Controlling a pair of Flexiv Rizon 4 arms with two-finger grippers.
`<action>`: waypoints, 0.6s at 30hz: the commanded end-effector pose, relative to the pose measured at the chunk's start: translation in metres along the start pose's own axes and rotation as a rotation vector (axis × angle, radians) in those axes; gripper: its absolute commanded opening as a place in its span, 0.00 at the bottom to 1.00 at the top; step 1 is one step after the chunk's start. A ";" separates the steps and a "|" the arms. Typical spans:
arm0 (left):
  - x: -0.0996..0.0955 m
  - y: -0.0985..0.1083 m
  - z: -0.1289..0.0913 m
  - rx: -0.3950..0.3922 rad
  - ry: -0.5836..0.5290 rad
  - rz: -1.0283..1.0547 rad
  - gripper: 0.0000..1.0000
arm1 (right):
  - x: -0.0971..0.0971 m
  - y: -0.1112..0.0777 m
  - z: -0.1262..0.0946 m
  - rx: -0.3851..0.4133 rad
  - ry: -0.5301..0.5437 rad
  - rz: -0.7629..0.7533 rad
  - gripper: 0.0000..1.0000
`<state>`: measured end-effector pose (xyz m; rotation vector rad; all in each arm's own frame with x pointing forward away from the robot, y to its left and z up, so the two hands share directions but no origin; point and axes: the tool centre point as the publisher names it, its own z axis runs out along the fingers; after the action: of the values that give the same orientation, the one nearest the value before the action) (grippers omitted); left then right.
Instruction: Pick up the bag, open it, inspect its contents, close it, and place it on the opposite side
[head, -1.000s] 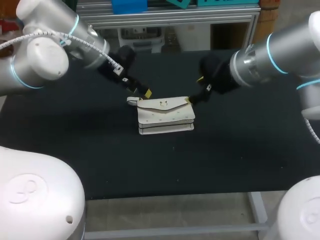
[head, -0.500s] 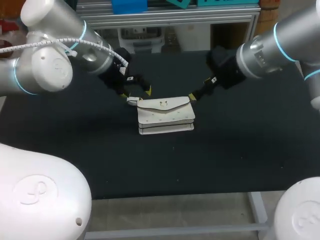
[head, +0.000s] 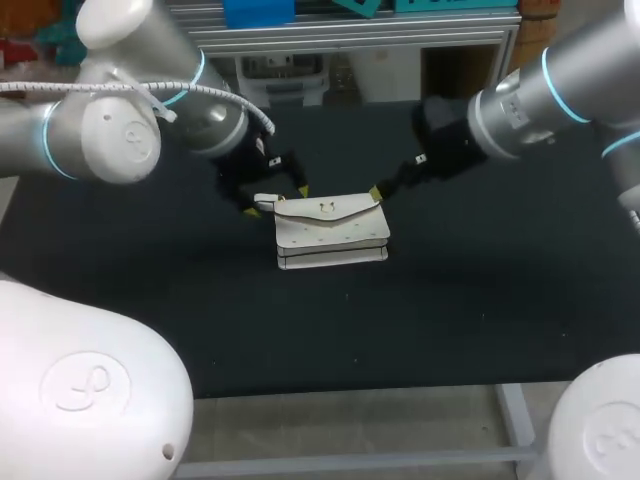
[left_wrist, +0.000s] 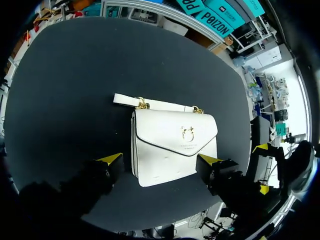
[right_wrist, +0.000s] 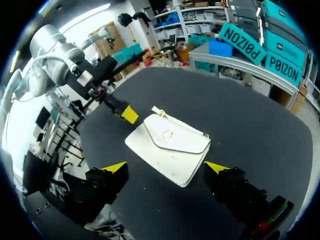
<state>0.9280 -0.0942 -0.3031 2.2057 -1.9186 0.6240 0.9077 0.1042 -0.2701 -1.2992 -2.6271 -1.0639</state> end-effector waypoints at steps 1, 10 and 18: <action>0.003 -0.002 0.009 -0.014 -0.014 -0.018 1.00 | -0.010 0.004 0.006 0.224 0.093 0.098 1.00; -0.010 -0.009 0.010 -0.120 0.034 -0.134 1.00 | -0.017 0.011 -0.001 0.315 0.100 0.260 1.00; -0.022 0.001 0.027 -0.206 0.125 -0.166 1.00 | -0.018 -0.006 0.013 0.423 0.113 0.408 1.00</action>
<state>0.9270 -0.0867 -0.3241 2.1653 -1.6706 0.4622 0.9234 0.0909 -0.2950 -1.6329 -2.2006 -1.1946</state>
